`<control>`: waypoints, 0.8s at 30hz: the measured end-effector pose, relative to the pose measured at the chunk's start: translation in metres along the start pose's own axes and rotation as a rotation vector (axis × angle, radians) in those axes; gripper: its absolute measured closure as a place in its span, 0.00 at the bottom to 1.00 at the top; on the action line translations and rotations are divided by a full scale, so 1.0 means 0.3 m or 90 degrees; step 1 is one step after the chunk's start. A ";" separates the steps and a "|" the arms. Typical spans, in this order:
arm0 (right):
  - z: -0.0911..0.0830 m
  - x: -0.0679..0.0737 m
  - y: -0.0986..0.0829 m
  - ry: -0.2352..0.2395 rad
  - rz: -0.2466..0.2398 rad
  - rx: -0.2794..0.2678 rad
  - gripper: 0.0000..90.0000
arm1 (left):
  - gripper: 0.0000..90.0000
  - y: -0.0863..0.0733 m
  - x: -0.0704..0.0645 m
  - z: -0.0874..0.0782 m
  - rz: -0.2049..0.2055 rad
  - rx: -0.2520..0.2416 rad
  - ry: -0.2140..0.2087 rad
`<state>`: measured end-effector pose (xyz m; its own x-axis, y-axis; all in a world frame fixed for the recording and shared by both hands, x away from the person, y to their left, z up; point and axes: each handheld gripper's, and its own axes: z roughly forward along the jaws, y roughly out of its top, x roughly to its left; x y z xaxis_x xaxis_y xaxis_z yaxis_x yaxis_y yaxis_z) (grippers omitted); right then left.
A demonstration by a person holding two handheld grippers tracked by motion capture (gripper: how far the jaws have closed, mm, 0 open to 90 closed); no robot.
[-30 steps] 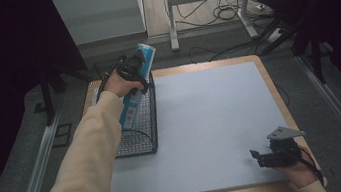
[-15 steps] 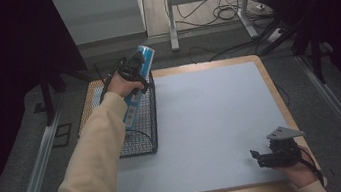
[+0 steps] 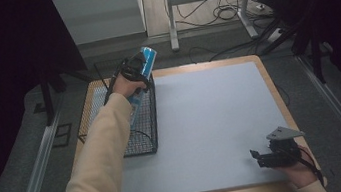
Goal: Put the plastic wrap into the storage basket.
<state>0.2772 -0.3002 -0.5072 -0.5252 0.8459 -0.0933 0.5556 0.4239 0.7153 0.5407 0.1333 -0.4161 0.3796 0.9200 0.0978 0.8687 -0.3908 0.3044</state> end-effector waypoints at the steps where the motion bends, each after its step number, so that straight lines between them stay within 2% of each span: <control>1: 0.000 0.000 0.000 0.000 -0.001 -0.001 0.15 | 0.35 0.002 -0.001 0.005 0.001 0.000 0.002; 5: -0.002 0.001 0.002 -0.003 0.000 -0.007 0.15 | 0.35 0.008 -0.002 0.023 0.007 0.006 0.008; 7: -0.005 0.000 0.003 -0.003 -0.001 -0.009 0.15 | 0.35 0.009 -0.006 0.028 0.020 0.018 0.015; 12: -0.002 0.003 0.003 -0.002 -0.003 -0.009 0.15 | 0.34 0.006 -0.009 0.025 0.027 0.012 0.021; 15: -0.005 0.004 0.004 -0.002 -0.003 -0.010 0.15 | 0.30 0.003 -0.009 0.012 0.019 0.005 0.023; 17: -0.006 0.005 0.004 -0.002 -0.003 -0.011 0.15 | 0.30 -0.005 -0.014 -0.001 0.020 0.012 0.033; 20: -0.006 0.006 0.003 0.001 -0.002 -0.009 0.15 | 0.26 -0.022 -0.016 -0.027 0.010 -0.002 0.017; 24: -0.007 0.004 0.005 0.001 0.000 -0.013 0.15 | 0.22 -0.067 -0.028 -0.077 0.001 -0.021 -0.018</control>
<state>0.2760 -0.2991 -0.5048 -0.5263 0.8454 -0.0913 0.5431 0.4168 0.7289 0.5128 0.1340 -0.4013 0.3903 0.9179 0.0719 0.8570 -0.3908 0.3358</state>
